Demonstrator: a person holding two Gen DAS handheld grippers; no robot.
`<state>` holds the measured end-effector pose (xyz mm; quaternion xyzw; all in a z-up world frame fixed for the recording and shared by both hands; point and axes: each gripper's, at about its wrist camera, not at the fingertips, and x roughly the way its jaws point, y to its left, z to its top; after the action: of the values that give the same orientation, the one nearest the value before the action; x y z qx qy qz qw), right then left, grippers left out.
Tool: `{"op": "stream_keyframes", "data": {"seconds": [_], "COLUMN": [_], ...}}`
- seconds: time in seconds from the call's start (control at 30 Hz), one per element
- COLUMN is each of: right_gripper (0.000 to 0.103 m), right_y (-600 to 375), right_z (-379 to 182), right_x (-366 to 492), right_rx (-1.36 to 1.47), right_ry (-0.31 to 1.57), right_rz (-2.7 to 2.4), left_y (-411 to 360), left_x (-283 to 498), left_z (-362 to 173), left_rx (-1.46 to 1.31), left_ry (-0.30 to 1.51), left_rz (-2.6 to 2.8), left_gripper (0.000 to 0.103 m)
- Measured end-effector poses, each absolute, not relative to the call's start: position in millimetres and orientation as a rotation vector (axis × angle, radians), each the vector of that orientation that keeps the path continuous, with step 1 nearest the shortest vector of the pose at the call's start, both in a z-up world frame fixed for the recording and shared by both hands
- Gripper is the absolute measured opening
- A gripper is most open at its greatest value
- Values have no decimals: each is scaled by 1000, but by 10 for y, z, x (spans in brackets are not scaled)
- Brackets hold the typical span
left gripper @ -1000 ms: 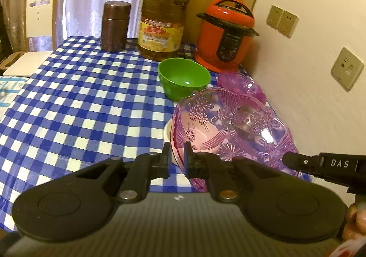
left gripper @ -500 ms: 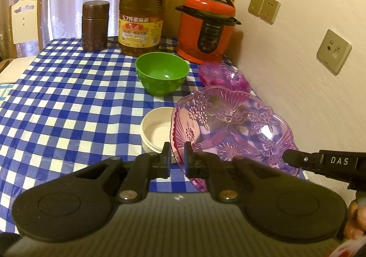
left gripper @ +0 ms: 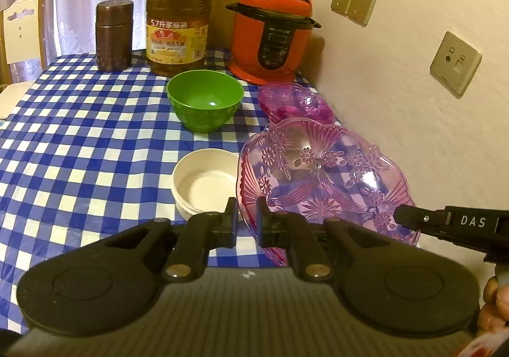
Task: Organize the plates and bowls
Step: 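Carry the second pink plate toward the stacked pink plates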
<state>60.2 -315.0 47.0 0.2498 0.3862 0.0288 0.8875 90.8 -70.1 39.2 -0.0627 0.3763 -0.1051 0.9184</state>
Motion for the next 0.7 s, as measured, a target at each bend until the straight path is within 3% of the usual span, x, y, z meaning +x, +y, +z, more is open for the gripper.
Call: {"op": "stream_keyframes", "data": {"seconds": [0.7], "right_gripper": [10], "right_y": [-3447], "right_z": [394], "right_x": [790], "right_rx": [528], "right_ry": [791], "right_rz": [-6], "left_y": [-1009], "left_x": [1234], "left_z": [297], "left_rx": [-106], "left_ry": [786], "left_rz": [-270], "left_gripper": [10]}}
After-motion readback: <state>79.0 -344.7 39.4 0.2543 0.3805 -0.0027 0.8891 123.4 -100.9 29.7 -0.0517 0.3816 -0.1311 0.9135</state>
